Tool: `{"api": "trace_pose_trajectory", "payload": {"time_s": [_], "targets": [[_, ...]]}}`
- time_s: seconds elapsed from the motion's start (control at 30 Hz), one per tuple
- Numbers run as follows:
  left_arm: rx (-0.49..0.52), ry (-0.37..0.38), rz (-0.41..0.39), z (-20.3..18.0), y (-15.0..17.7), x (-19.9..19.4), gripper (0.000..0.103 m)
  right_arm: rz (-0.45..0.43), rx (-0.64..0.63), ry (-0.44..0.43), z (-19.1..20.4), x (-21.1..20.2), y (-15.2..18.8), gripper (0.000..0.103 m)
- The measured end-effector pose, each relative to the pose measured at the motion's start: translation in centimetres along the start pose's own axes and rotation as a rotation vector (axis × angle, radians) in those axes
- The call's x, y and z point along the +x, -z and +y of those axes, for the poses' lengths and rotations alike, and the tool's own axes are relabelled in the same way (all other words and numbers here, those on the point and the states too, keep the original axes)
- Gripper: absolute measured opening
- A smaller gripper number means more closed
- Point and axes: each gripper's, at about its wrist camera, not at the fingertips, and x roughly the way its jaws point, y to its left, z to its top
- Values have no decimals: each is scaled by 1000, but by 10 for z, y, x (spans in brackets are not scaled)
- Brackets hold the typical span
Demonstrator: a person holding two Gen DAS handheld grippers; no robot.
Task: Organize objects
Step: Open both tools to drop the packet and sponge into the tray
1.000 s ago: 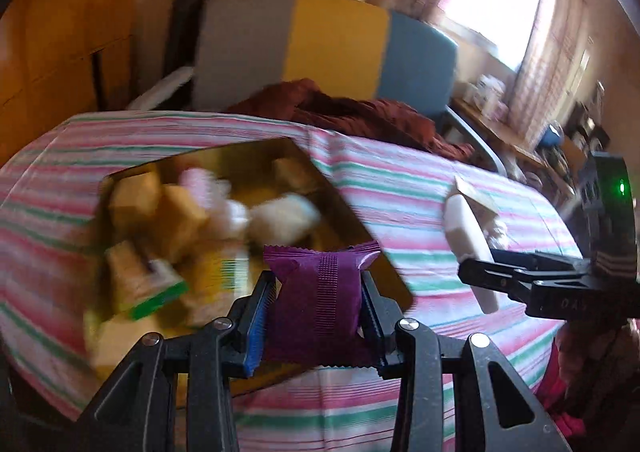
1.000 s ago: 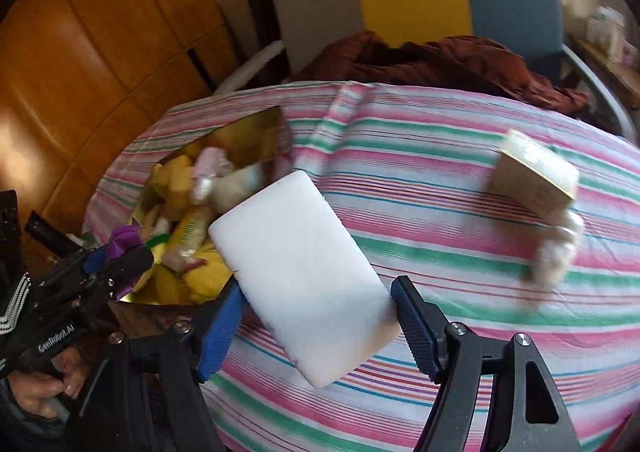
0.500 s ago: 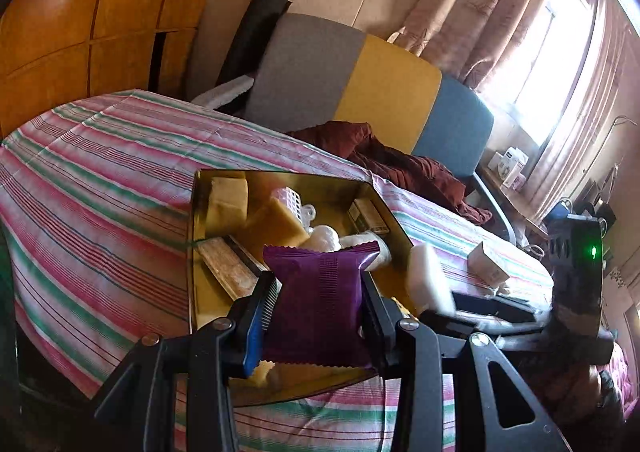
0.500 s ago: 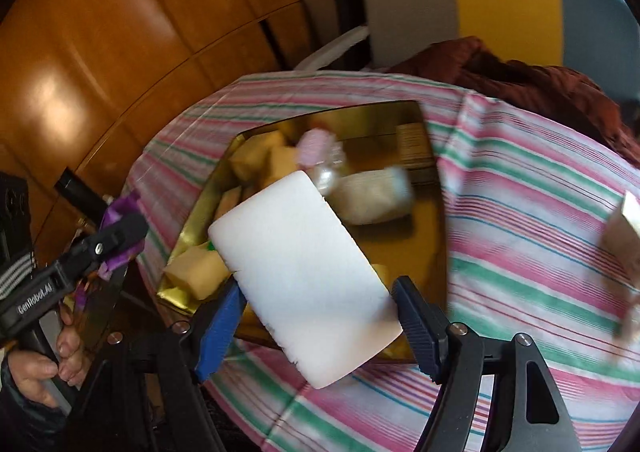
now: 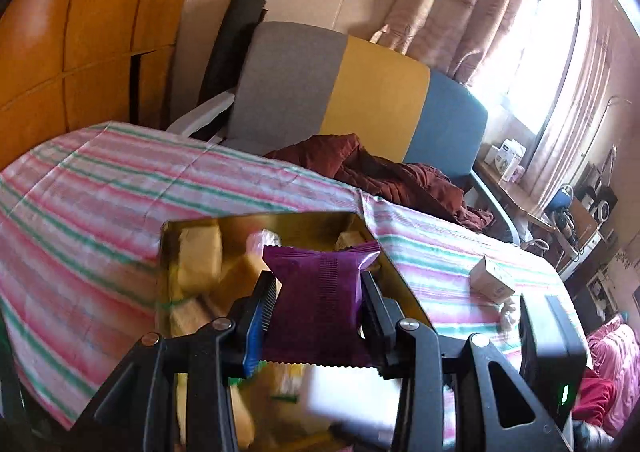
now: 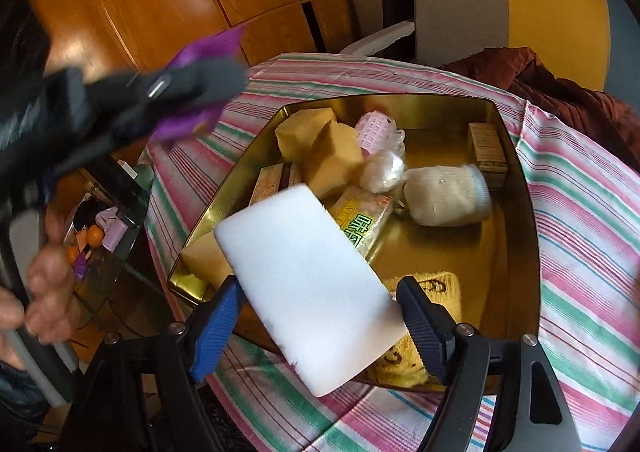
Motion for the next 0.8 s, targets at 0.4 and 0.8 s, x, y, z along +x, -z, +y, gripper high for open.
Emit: {"api": "trace_pose_trajectory", "payload": {"time_s": [0.4,0.8], "targets": [[16,4,67,-13,-36,50,56,-33,15,-11,-5,-2,6,99],[9,-122,59,-1,3,17,56,-61,44,24,-7,-15,14,103]]}}
